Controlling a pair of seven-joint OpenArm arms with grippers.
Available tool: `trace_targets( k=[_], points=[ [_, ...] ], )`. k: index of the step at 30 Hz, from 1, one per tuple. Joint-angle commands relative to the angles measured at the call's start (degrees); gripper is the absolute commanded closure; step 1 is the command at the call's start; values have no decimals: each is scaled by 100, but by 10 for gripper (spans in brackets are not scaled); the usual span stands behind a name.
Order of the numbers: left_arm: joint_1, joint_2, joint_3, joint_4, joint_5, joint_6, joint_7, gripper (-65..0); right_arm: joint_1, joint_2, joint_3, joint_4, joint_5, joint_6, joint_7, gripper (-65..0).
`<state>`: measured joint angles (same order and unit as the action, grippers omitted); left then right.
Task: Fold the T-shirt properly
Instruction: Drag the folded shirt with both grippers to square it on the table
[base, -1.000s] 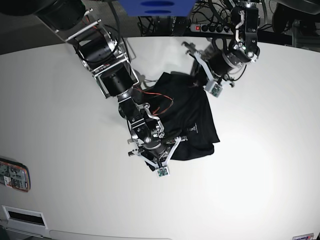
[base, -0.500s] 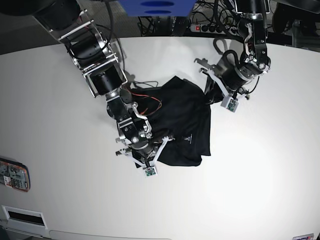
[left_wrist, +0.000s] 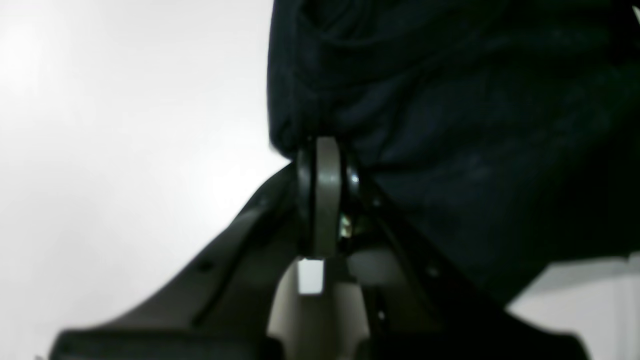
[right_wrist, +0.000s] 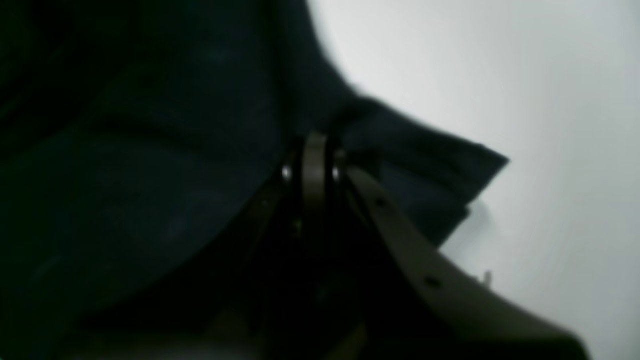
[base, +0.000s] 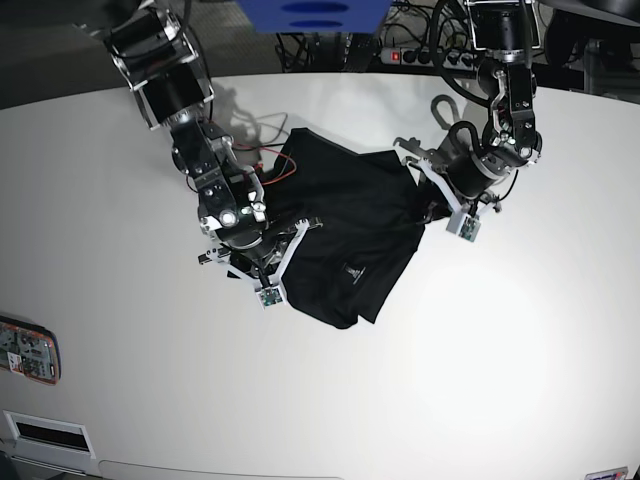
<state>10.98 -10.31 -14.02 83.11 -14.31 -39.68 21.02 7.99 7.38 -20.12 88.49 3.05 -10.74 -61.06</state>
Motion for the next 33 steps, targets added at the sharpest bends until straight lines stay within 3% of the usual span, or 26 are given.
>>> trace_targets(
  k=[1,8,15,24,29,33],
  points=[
    [-13,-20,-9,98,-86,-32,-93,0,-12,76,-6,290,-10,-20,-79,0],
    [-101,-20,-9,98,-77,-32,-93,0,-680,410,-6,1538,-19,-20,-387,0],
    [-83,-20,-9,115,-86,-32,-110,0,-742,418,38,1740,-19,-20,-360,0],
    [559,6,-18,1249,-95,-32,-110,0,621,392,38,1705,-2,-20,-387,0],
    [1034,138,-88,1961,-95,-32,-93,0,1351,392,21,782,7,-20,-351,0],
    [1060,349,-88,1768,-77,-32,-93,0,1509,392,-23,-414,-2,-20,-96,0]
  ],
)
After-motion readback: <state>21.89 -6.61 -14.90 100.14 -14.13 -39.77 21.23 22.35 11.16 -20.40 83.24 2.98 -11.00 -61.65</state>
